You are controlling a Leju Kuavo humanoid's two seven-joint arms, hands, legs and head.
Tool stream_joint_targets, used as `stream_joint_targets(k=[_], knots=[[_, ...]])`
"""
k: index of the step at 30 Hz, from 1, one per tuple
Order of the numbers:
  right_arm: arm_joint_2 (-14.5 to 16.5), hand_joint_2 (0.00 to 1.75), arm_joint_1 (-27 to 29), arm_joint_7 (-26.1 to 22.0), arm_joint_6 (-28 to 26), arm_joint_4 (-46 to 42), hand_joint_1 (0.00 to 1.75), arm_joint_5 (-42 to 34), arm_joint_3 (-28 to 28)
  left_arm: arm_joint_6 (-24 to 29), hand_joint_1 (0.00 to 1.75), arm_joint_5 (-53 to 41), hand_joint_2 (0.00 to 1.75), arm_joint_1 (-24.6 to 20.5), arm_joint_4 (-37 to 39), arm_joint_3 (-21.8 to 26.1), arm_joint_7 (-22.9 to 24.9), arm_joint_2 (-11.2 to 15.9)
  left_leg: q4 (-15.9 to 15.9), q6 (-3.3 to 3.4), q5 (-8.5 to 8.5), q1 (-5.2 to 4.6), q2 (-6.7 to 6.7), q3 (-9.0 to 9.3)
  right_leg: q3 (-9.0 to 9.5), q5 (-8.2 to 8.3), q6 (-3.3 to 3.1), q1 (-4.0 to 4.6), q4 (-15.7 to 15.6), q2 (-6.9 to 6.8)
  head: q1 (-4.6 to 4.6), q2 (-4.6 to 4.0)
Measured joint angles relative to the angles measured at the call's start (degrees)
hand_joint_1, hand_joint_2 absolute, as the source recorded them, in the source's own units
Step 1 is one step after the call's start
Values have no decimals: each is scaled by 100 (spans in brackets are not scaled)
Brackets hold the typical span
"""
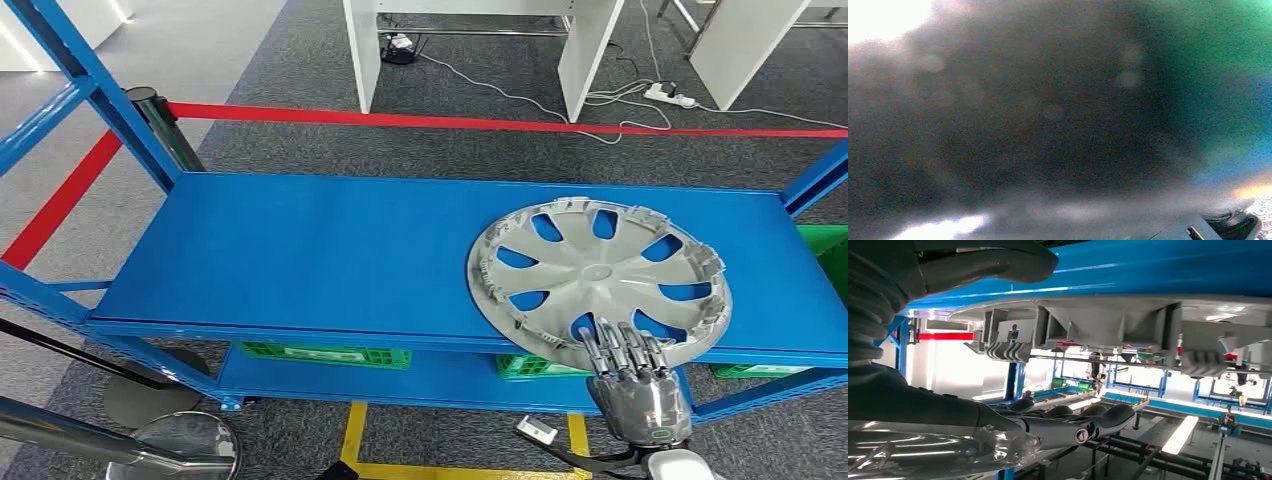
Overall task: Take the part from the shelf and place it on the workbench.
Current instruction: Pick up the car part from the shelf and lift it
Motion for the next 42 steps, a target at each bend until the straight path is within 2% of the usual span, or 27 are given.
stream_joint_targets(k=[17,24,28,30,32,34,36,41,42], knots=[[226,175,25,-256,1,107,0,-1,-463,0,0,0,0,0,0,-3,18,-2,0,0,0,0,0,0,0,0,0,0,0,0,-1,0],[371,175,29,-513,33,237,3,-1,-650,10,0,3,0,-2,0,-7,24,-4,0,0,0,0,0,0,0,0,0,0,0,0,-1,0],[429,175,33,-623,135,282,35,-2,-727,11,0,14,0,-7,0,-10,24,-5,0,0,0,0,0,0,0,0,0,0,0,0,-1,0],[443,175,36,-646,188,291,35,-2,-750,11,0,26,0,-9,0,-10,24,-7,0,0,0,0,0,0,0,0,0,0,0,0,0,0],[452,175,38,-655,213,296,93,-2,-759,10,0,31,0,-10,0,-10,24,-7,0,0,0,0,0,0,0,0,0,0,0,0,-1,0],[464,175,40,-661,221,304,163,-2,-770,10,0,32,0,-11,0,-10,23,-8,0,0,0,0,0,0,0,0,0,0,0,0,-1,0],[473,175,42,-667,244,313,175,-2,-781,11,0,33,0,-12,0,-13,11,-9,0,0,0,0,0,0,0,0,0,0,0,0,0,0],[476,175,44,-698,317,284,175,-2,-788,54,0,31,0,-15,0,-41,-139,-14,0,0,0,0,0,3,1,0,0,0,0,-1,0,0],[476,175,48,-698,325,266,175,-2,-788,69,0,31,44,-15,0,-46,-176,-15,0,0,0,0,0,3,1,0,0,0,0,-1,-1,0]])
